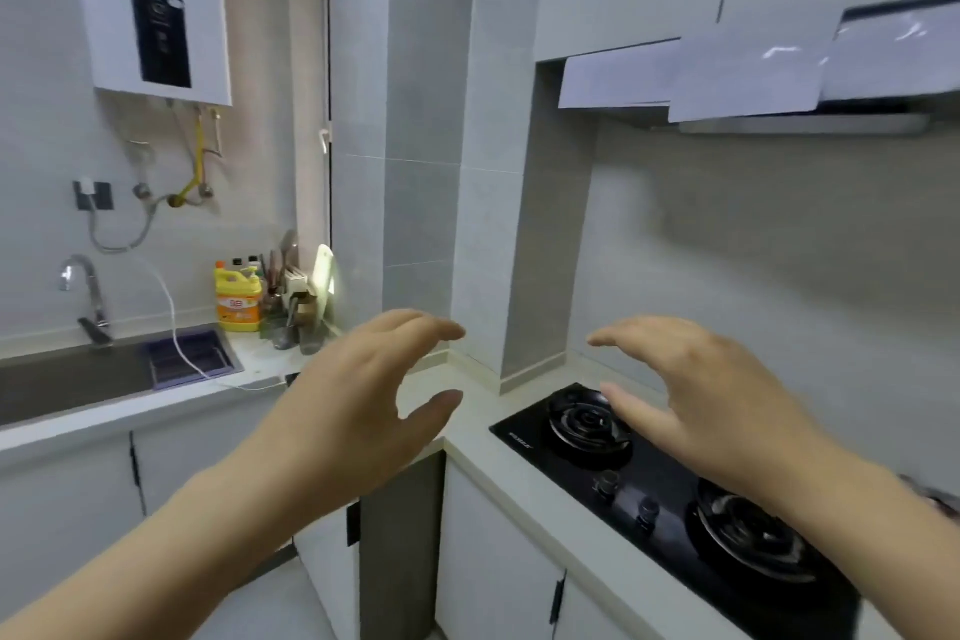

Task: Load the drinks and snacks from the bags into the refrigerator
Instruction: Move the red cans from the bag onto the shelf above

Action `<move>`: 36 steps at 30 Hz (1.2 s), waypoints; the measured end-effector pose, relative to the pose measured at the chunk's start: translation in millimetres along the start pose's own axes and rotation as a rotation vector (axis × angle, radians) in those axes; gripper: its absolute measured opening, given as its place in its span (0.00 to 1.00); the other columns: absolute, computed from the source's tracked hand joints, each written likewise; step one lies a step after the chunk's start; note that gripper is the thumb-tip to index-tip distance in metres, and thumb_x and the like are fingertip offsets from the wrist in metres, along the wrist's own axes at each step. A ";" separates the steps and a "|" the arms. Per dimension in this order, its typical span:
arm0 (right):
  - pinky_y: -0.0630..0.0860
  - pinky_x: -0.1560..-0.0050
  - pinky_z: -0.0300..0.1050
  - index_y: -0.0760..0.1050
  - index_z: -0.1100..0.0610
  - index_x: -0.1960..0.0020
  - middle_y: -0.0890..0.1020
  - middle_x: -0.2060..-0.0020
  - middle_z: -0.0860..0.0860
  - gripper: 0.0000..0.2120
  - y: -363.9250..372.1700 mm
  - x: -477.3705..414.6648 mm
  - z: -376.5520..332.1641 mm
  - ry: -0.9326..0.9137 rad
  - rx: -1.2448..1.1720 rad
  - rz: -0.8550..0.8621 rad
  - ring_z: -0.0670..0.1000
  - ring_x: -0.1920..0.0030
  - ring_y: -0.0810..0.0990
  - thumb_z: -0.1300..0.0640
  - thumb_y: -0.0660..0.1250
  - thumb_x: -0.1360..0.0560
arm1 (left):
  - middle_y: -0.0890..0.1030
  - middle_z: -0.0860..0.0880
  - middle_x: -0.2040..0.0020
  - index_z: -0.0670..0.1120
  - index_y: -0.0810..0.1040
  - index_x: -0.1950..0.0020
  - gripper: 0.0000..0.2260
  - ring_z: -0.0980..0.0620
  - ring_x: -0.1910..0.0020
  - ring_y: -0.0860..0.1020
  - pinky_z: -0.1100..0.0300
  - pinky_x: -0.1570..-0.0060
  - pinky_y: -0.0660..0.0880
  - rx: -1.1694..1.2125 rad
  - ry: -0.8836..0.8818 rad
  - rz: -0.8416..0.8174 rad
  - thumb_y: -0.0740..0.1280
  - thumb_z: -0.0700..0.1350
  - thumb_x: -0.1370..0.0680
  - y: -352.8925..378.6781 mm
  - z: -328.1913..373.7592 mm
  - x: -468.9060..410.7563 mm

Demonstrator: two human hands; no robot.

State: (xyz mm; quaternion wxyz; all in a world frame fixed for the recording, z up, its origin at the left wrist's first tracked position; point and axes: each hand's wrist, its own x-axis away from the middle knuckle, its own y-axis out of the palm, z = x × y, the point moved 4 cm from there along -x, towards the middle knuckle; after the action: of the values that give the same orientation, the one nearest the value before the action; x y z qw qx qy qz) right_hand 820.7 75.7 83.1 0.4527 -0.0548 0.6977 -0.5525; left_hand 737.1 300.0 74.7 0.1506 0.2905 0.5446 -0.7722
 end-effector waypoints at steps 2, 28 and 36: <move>0.76 0.47 0.46 0.76 0.48 0.39 0.81 0.45 0.42 0.16 -3.8 8.9 19.2 0.081 0.056 -0.007 0.47 0.43 0.79 0.48 0.66 0.25 | 0.74 0.62 0.43 0.54 0.74 0.35 0.19 0.61 0.45 0.75 0.71 0.49 0.68 0.038 0.063 -0.031 0.69 0.51 0.26 22.2 2.0 -17.2; 0.66 0.46 0.35 0.75 0.49 0.36 0.78 0.42 0.43 0.18 -71.9 200.1 313.9 0.709 0.191 -0.018 0.39 0.48 0.70 0.50 0.67 0.25 | 0.73 0.64 0.41 0.58 0.70 0.34 0.19 0.65 0.43 0.73 0.65 0.42 0.72 0.408 0.361 -0.318 0.66 0.55 0.25 293.8 247.7 -157.0; 0.71 0.45 0.39 0.76 0.50 0.38 0.80 0.44 0.45 0.15 -48.6 229.0 376.9 0.841 0.156 -0.045 0.45 0.44 0.76 0.52 0.67 0.25 | 0.74 0.62 0.40 0.56 0.71 0.34 0.19 0.64 0.44 0.73 0.65 0.42 0.72 0.445 0.393 -0.399 0.68 0.52 0.25 358.8 284.8 -187.2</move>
State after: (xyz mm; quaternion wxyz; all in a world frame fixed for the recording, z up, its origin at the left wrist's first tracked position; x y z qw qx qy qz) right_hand 927.2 -346.9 0.0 0.1195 0.1942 0.7763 -0.5877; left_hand 1000.2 -109.8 -13.2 -0.1775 0.3471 0.4275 -0.8156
